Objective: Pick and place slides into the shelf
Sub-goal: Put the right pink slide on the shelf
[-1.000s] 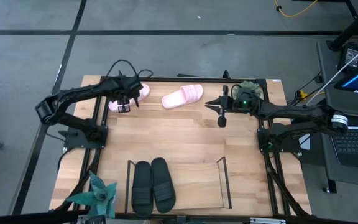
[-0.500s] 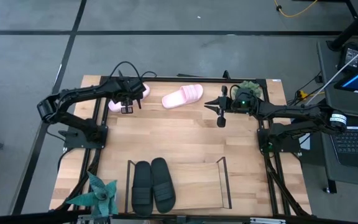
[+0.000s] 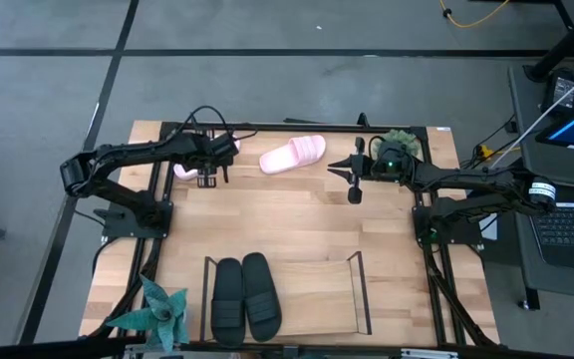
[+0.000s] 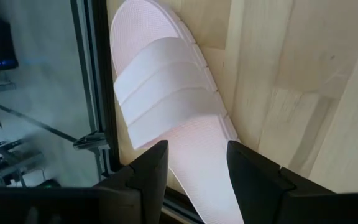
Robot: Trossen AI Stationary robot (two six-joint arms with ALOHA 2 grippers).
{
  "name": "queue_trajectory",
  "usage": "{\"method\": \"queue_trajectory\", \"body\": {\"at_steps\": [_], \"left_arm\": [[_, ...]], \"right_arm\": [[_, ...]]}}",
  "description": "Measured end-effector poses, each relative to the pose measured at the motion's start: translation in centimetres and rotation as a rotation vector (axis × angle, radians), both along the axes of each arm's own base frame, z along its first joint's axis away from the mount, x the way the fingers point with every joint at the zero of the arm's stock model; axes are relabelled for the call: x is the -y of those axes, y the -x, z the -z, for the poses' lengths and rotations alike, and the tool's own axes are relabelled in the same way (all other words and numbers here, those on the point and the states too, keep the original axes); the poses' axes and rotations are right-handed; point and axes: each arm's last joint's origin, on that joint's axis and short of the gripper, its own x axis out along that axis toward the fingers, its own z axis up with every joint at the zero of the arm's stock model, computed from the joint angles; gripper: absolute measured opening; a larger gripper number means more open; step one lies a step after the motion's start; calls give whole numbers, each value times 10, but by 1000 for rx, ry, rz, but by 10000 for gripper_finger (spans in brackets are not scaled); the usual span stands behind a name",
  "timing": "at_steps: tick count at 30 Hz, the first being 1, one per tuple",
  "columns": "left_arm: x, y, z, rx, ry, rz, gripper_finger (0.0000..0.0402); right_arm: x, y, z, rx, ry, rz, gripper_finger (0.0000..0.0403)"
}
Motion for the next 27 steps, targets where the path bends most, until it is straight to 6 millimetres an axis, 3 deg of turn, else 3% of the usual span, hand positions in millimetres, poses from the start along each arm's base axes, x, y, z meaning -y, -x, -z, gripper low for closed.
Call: {"method": "queue_trajectory", "body": {"at_steps": [14, 18, 27], "left_arm": [[2, -3, 0, 49, -17, -59, 157], [4, -3, 0, 55, 36, -16, 157], [4, -4, 2, -26, -37, 37, 157]], "right_arm": [[0, 0, 0, -1, -1, 0, 53], [0, 0, 0, -2, -1, 0, 53], [0, 0, 0, -2, -1, 0, 53]]}}
